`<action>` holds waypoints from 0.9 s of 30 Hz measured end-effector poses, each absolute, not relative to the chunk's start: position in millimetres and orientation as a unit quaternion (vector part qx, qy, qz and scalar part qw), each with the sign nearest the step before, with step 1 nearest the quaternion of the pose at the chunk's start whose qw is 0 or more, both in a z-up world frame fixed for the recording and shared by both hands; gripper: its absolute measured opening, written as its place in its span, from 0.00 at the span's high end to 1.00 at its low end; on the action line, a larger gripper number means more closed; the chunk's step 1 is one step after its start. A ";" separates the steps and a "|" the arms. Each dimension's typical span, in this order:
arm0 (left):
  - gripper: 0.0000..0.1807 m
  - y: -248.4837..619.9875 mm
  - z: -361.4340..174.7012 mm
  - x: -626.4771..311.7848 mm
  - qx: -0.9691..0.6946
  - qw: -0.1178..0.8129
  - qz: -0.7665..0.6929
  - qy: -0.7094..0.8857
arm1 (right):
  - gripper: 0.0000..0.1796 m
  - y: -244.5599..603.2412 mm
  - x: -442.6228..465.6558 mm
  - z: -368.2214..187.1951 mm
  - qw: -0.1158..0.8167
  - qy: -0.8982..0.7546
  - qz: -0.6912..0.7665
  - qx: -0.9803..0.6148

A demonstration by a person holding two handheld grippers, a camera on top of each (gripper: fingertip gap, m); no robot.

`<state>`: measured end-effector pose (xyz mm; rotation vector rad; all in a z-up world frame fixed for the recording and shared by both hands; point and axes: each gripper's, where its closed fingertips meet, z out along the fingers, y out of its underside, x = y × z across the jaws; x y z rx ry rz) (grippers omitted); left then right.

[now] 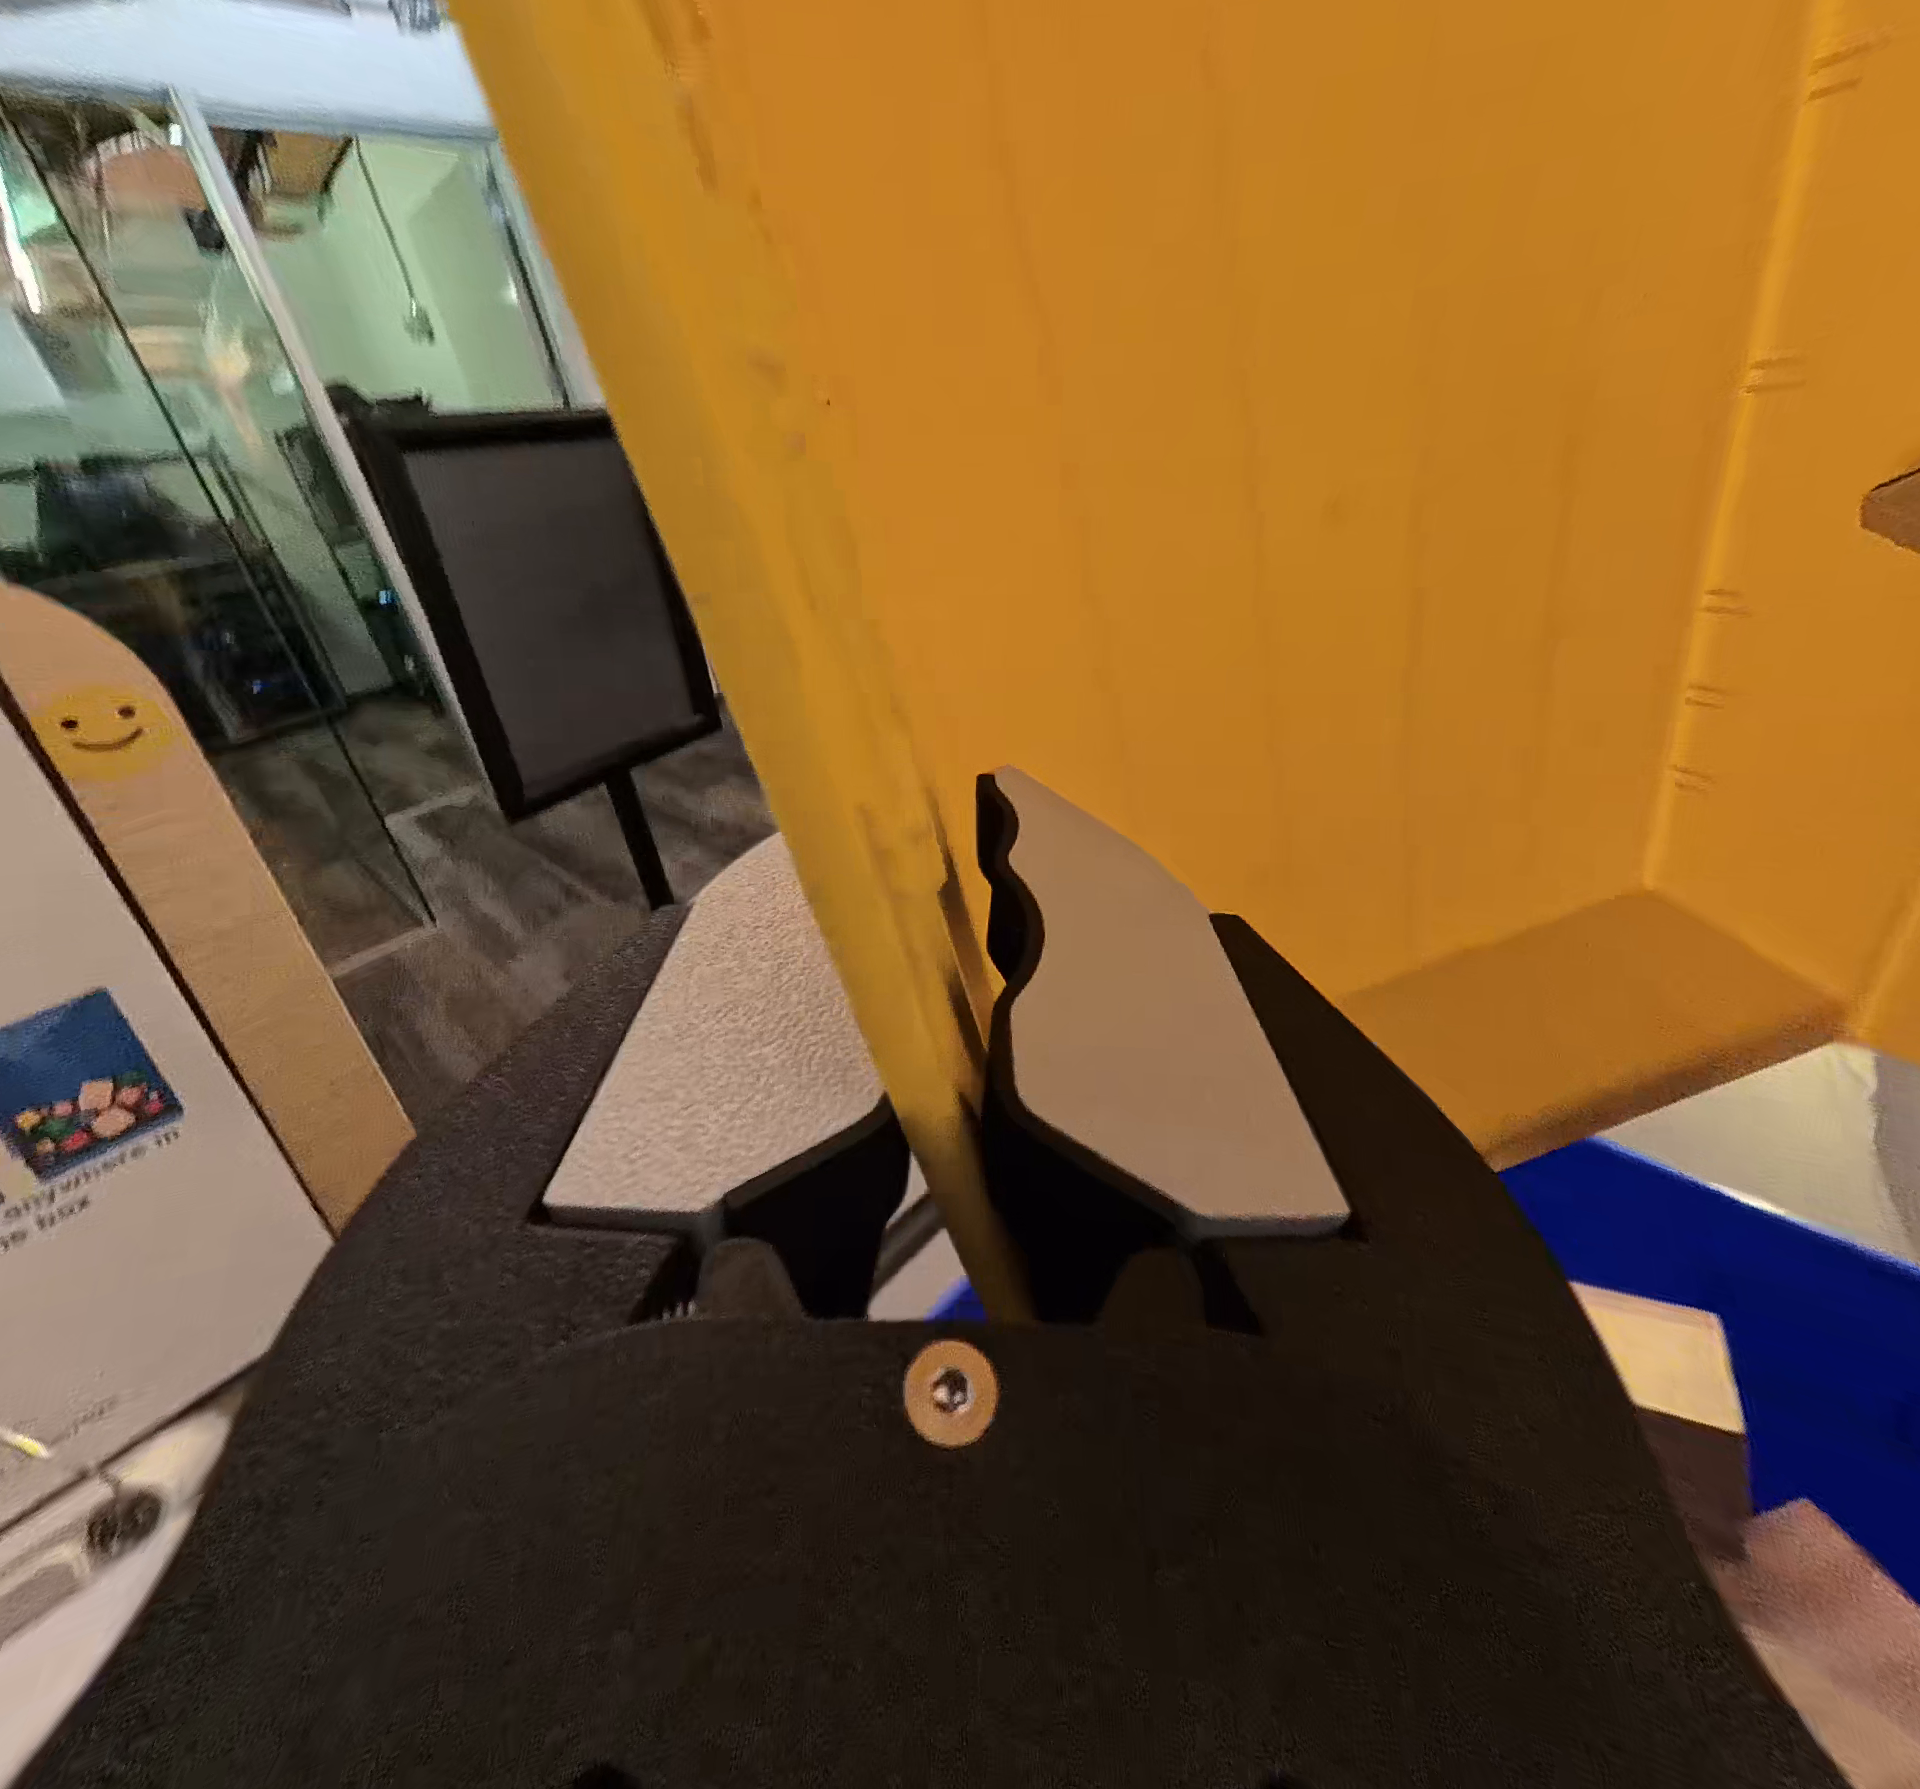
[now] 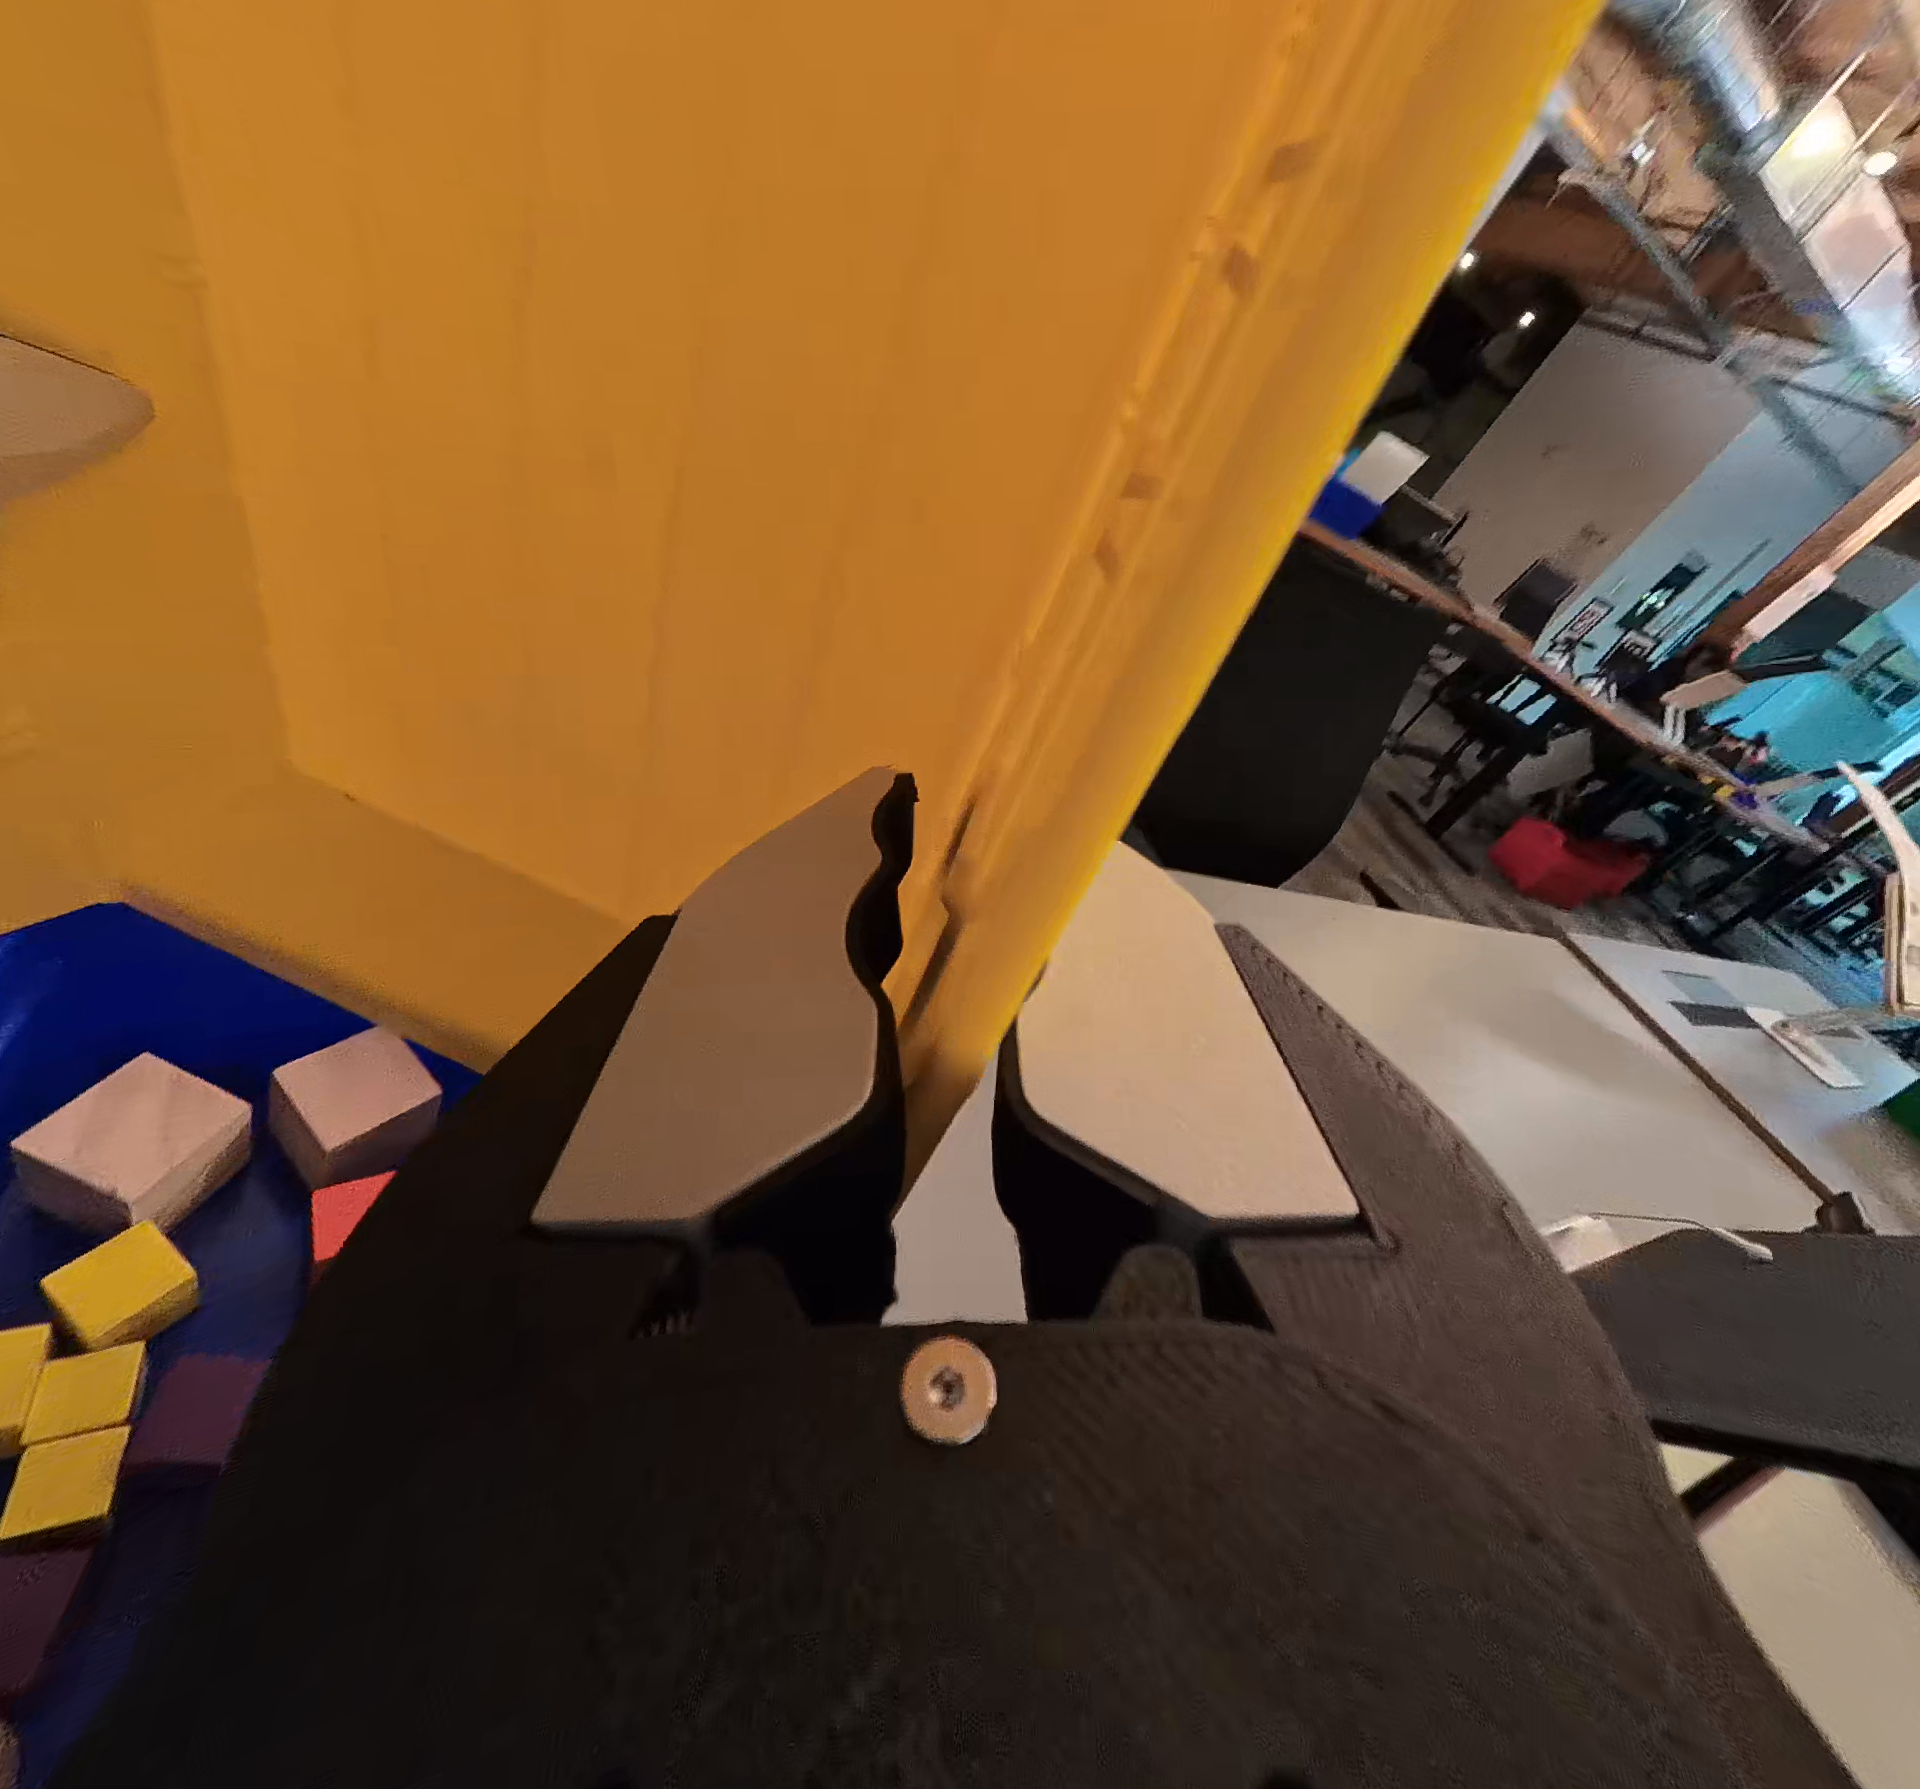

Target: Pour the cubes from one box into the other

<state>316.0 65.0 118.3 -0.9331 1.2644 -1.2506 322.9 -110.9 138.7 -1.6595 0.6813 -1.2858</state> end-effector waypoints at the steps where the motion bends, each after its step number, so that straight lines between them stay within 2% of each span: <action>1: 0.96 66.7 119.8 315.7 -0.410 0.525 -0.528 0.526 | 0.93 -109.8 325.1 140.9 0.447 0.277 -0.512 -0.679; 6: 0.95 76.2 135.6 312.5 -0.462 0.490 -0.551 0.493 | 0.91 -97.5 329.1 161.2 0.456 0.262 -0.492 -0.694; 10: 0.90 67.8 130.4 311.1 -0.480 0.451 -0.561 0.502 | 0.98 -100.1 334.5 175.8 0.436 0.281 -0.488 -0.702; 14: 0.67 29.0 132.9 301.7 -0.429 0.432 -0.558 0.564 | 0.98 -106.5 355.3 205.2 0.468 0.310 -0.406 -0.722; 17: 0.53 3.5 143.6 291.9 -0.415 0.411 -0.575 0.573 | 0.98 -108.0 376.0 219.8 0.428 0.321 -0.360 -0.765; 21: 0.59 -16.8 139.0 266.5 -0.429 0.326 -0.607 0.585 | 0.98 -135.5 403.1 215.6 0.320 0.372 -0.307 -0.815; 23: 0.57 -9.6 115.3 253.6 -0.464 0.295 -0.579 0.601 | 0.97 -162.9 413.0 203.5 0.269 0.406 -0.284 -0.826; 24: 0.63 0.1 100.4 248.7 -0.480 0.296 -0.558 0.609 | 0.98 -178.7 417.7 196.7 0.245 0.423 -0.281 -0.826; 27: 0.61 39.8 45.1 245.7 -0.517 0.315 -0.463 0.648 | 0.98 -219.1 422.6 173.8 0.189 0.446 -0.258 -0.836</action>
